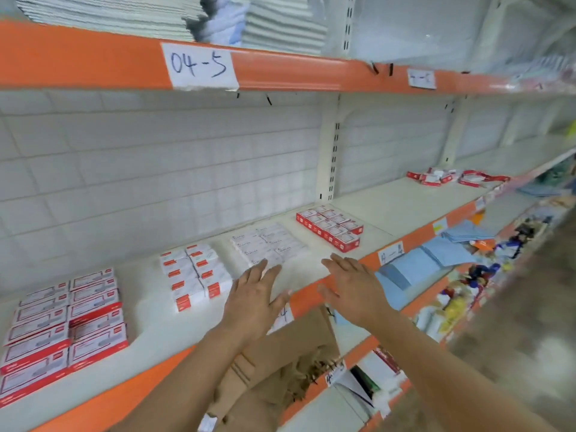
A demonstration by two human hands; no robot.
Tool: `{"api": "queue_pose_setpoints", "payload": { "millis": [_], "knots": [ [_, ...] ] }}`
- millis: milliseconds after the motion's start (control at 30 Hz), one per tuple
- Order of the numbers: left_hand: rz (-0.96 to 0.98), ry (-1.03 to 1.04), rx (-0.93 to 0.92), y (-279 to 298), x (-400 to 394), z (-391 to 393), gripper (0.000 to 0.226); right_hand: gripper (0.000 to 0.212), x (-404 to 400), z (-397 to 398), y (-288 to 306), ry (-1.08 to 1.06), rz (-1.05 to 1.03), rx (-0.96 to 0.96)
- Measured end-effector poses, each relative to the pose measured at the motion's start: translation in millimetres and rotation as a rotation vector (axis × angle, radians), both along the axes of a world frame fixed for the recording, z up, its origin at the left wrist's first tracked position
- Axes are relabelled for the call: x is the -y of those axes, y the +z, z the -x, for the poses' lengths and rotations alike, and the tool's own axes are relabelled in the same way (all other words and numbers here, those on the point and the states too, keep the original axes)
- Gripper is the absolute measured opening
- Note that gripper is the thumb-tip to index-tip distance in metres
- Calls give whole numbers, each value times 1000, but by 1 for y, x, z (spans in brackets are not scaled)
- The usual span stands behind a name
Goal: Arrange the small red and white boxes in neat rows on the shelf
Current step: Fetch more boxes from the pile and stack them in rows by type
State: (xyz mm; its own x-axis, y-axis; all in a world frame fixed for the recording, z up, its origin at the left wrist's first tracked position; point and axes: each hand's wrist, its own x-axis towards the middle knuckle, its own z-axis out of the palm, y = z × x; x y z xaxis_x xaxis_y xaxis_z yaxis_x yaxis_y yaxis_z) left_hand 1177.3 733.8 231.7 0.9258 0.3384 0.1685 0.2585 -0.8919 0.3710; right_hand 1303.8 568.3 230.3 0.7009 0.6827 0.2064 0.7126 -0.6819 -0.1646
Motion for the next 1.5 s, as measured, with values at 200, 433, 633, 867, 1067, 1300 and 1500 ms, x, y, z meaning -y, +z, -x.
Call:
{"api": "queue_pose_setpoints", "payload": {
  "millis": [200,433,633,867,1067,1300,1500],
  "knots": [
    [-1,-100,-8,-4,80,-72,56,59,82,-53,-4,-65,22,17],
    [-21,-223,-32,-7,137,-164,57,56,146,-118,-3,-163,17,25],
    [-17,-327,22,2,161,-261,54,53,176,-197,2,-263,52,42],
    [-58,-422,13,12,173,-370,55,53,196,-284,10,-364,54,22],
    [-54,-487,-2,12,197,-449,54,53,226,-350,7,-433,66,-30],
    [-67,-473,-21,2,230,-553,54,54,266,-452,10,-407,75,-19],
    [-51,-352,-3,6,261,-633,55,52,299,-547,25,-302,113,25]
  ]
}}
